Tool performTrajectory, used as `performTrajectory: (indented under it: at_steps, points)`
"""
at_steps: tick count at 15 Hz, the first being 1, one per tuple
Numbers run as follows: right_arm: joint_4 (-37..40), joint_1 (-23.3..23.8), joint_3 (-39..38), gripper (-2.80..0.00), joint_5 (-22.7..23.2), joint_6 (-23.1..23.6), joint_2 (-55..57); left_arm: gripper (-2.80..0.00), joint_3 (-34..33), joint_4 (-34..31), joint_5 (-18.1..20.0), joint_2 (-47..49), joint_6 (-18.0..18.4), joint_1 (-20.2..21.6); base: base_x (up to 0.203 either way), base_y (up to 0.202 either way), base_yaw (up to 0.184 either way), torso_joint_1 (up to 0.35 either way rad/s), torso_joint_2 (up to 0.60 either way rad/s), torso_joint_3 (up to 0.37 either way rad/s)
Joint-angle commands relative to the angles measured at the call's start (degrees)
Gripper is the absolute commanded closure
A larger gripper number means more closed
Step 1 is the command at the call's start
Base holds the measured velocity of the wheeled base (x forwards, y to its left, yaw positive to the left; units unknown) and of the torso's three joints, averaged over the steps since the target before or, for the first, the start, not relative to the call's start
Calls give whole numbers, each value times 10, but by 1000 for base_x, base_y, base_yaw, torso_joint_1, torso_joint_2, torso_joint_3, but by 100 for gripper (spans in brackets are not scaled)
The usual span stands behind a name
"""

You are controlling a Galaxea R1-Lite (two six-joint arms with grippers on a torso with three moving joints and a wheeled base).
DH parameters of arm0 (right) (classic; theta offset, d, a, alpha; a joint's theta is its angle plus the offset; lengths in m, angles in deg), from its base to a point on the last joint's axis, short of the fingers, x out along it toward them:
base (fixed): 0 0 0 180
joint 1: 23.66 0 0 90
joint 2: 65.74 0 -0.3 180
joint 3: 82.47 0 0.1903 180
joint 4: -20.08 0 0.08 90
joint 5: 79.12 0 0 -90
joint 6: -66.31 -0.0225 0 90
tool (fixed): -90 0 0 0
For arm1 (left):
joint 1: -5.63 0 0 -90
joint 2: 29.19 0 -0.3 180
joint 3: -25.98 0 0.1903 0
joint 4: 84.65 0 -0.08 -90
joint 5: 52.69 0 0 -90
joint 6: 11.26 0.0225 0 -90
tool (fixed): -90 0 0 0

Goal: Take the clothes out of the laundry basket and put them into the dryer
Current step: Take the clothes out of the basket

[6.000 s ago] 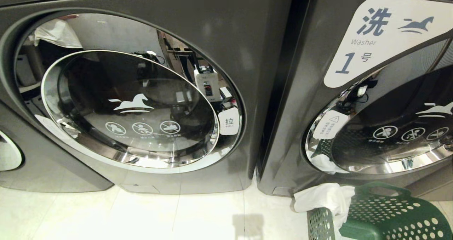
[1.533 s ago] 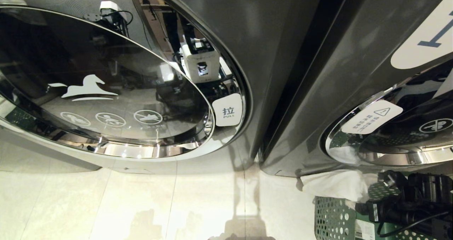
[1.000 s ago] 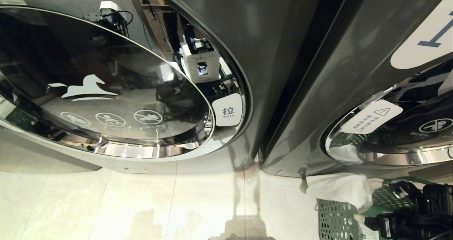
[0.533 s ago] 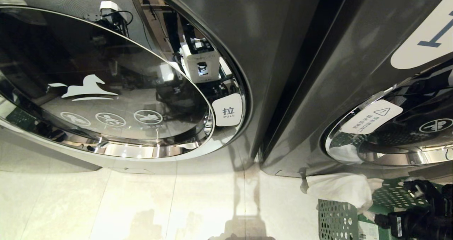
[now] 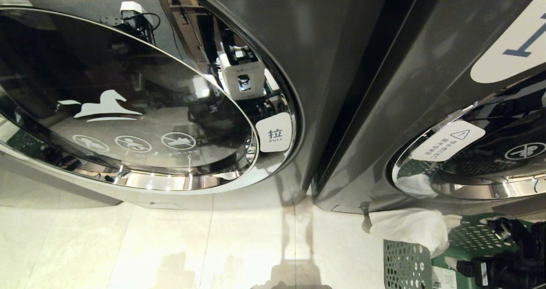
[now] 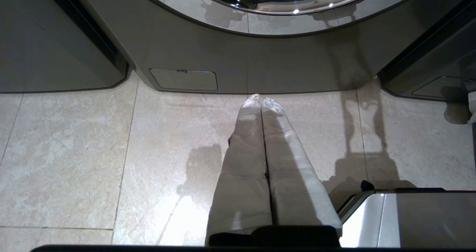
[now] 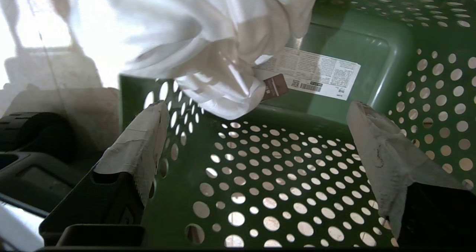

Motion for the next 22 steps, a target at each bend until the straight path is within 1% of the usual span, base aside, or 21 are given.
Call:
performTrajectory:
  at_steps: [1, 4, 6, 7, 9, 12, 14, 15, 17, 20, 22]
  points:
    - [-3, 2, 18, -280, -1, 0, 26, 0, 0, 0, 0, 0, -1, 0, 0, 0, 0, 0, 0, 0]
    - [-4, 14, 58, -280, -7, -1, 59, 0, 0, 0, 0, 0, -1, 0, 0, 0, 0, 0, 0, 0]
    - [-4, 18, 70, -280, -2, -2, 77, 0, 0, 0, 0, 0, -1, 0, 0, 0, 0, 0, 0, 0]
    - [-4, 18, 72, -280, 11, -2, 81, 0, 0, 0, 0, 0, 0, 0, 0, 0, 0, 0, 0, 0]
    - [-4, 19, 73, -280, 65, -1, 87, 0, 0, 0, 0, 0, 0, 0, 0, 0, 0, 0, 0, 0]
    - [-6, 23, 88, -280, 105, 0, 104, 0, 0, 0, 0, 0, 0, 0, 0, 0, 0, 0, 0, 0]
    - [-5, 28, 114, -280, 126, 2, 120, 0, 0, 0, 0, 0, 0, 0, 0, 0, 0, 0, 0, 0]
    - [-5, 36, 124, -280, 134, 11, 125, 0, 0, 0, 0, 0, -1, 0, 0, 0, 0, 0, 0, 0]
    - [-3, 49, 117, -280, 146, 43, 124, 0, 0, 0, 0, 0, -1, 0, 0, 0, 0, 0, 0, 0]
    - [-1, 52, 102, -280, 151, 51, 120, 0, 0, 0, 0, 0, 0, 0, 0, 0, 0, 0, 0, 0]
    - [-1, 54, 88, -280, 160, 68, 118, 0, 0, 0, 0, 0, 0, 0, 0, 0, 0, 0, 0, 0]
